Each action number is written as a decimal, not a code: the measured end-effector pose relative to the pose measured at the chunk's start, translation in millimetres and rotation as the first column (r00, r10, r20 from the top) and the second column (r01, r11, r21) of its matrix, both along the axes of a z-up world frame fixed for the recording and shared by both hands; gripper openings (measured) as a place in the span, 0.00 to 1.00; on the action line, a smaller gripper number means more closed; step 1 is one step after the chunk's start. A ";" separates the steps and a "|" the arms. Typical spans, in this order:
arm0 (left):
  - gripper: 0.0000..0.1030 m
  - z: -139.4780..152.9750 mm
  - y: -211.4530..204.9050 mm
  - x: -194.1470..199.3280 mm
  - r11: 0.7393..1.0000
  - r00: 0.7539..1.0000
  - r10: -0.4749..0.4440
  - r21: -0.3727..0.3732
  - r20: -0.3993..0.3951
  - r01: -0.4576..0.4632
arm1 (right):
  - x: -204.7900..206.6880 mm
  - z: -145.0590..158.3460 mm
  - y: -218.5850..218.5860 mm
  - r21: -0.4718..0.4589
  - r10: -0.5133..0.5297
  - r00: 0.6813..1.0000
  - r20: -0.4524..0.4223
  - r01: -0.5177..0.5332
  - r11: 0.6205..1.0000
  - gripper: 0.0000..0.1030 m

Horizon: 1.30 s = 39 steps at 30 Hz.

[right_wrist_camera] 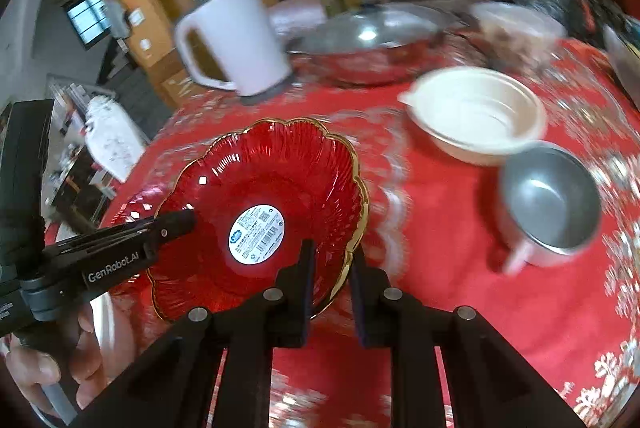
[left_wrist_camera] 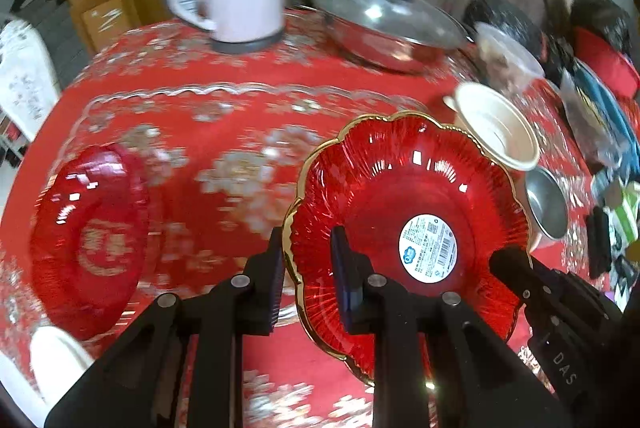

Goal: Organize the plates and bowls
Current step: 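Lift the gold-rimmed plate with both tools and carry it over the red glass plate, then lower the gold-rimmed plate onto the red glass plate and open both tools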

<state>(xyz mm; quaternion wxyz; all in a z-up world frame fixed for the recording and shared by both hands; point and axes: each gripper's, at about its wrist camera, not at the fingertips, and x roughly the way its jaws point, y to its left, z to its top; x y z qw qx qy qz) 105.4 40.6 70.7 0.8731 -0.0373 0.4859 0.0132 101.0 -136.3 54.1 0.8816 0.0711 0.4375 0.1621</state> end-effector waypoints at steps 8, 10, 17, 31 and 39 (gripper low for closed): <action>0.19 13.1 103.5 -18.3 0.989 0.990 0.144 0.038 0.004 -0.144 | 15.8 4.5 107.9 0.020 0.179 0.984 -0.005 -0.179 0.984 0.19; 0.19 10.4 124.5 -21.4 0.982 0.983 0.183 0.041 0.001 -0.183 | 18.8 -0.2 138.9 0.015 0.220 0.975 -0.013 -0.220 0.975 0.20; 0.20 -9.5 191.8 -24.2 0.954 0.954 0.298 0.050 -0.032 -0.296 | 31.3 -18.8 214.1 -0.022 0.300 0.953 -0.051 -0.301 0.953 0.21; 0.24 -67.3 246.5 -13.9 0.928 0.912 0.373 0.063 -0.174 -0.367 | 35.8 -64.8 283.2 -0.144 0.366 0.919 -0.150 -0.386 0.911 0.29; 0.24 -67.1 245.8 -14.0 0.929 0.915 0.369 0.077 -0.161 -0.361 | 26.7 -54.8 285.2 -0.189 0.362 0.924 -0.120 -0.380 0.906 0.52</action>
